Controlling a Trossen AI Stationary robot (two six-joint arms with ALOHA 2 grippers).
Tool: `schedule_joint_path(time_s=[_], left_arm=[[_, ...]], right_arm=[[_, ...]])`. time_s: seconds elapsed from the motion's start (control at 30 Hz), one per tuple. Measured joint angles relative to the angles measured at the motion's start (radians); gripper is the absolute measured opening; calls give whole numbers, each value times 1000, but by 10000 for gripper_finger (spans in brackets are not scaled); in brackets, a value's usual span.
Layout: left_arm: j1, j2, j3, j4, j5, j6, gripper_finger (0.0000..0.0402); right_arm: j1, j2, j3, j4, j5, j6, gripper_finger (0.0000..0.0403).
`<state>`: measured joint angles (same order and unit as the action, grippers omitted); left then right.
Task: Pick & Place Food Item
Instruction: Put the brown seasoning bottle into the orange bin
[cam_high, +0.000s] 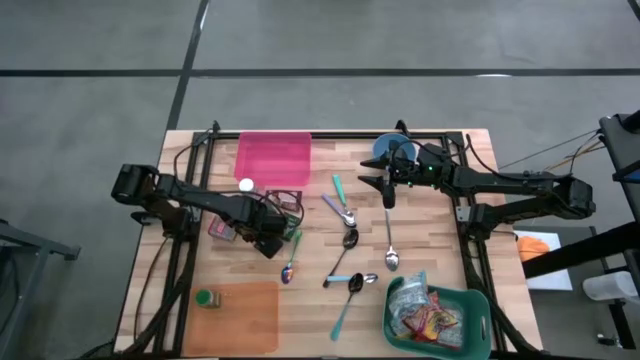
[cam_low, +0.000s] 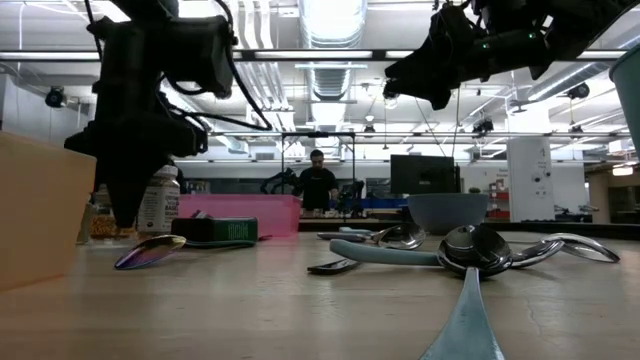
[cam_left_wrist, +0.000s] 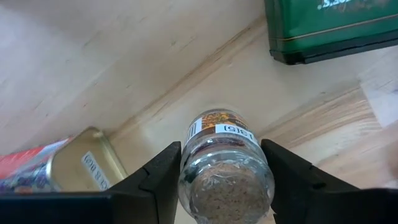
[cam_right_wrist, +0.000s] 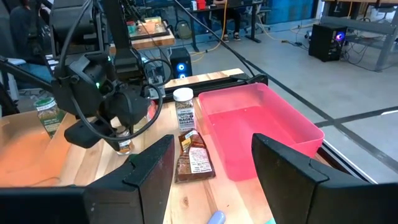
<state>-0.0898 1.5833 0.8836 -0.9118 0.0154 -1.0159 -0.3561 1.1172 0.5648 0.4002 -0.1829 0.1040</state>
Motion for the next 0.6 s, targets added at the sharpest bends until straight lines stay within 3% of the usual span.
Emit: schedule_joint_path(time_s=[0.33,0.6], left_arm=[[-4,-47,126,-130,-2,-47,177],[-97,-127,219,-209,-4,-240,182]], right_arm=[[0,0,0,0,0,0,211],[0,0,0,0,0,0,211]])
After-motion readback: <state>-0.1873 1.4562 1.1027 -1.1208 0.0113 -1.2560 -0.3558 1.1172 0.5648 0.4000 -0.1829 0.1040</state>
